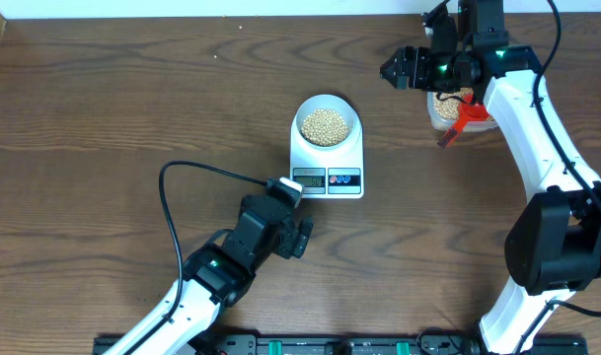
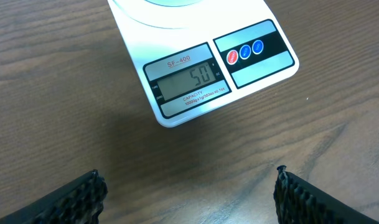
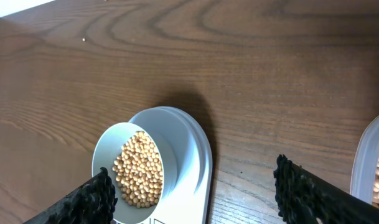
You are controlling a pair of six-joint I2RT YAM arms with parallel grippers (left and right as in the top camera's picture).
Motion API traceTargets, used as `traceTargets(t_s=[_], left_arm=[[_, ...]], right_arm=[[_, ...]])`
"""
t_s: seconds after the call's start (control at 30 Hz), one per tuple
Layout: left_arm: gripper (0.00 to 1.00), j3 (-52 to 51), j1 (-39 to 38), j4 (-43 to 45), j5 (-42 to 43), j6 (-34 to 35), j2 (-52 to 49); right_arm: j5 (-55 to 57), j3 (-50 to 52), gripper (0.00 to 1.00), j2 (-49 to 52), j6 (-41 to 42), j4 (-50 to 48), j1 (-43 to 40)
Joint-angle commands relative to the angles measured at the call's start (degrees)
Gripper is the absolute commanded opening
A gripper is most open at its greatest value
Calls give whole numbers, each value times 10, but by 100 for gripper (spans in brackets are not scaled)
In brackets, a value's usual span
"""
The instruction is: Scoop item into bowl and weigh 50g on scale
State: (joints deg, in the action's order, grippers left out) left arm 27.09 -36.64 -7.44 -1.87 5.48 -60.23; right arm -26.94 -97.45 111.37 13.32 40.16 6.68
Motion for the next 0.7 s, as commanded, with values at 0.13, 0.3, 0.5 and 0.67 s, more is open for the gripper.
traceTargets(t_s=[0.13,0.3,0.5,0.67], left_arm=[[88,12,0,0,-12,-10,4],[88,12,0,0,-11,-10,4],[89,12,0,0,-12,-10,4],[88,12,0,0,-12,-10,4]], right_arm=[[5,-13,81,-11,-8,-1,5],[5,-13,81,-11,-8,-1,5],[5,-13,88,-11,-8,-1,5],[5,-13,96,-11,-8,-1,5]])
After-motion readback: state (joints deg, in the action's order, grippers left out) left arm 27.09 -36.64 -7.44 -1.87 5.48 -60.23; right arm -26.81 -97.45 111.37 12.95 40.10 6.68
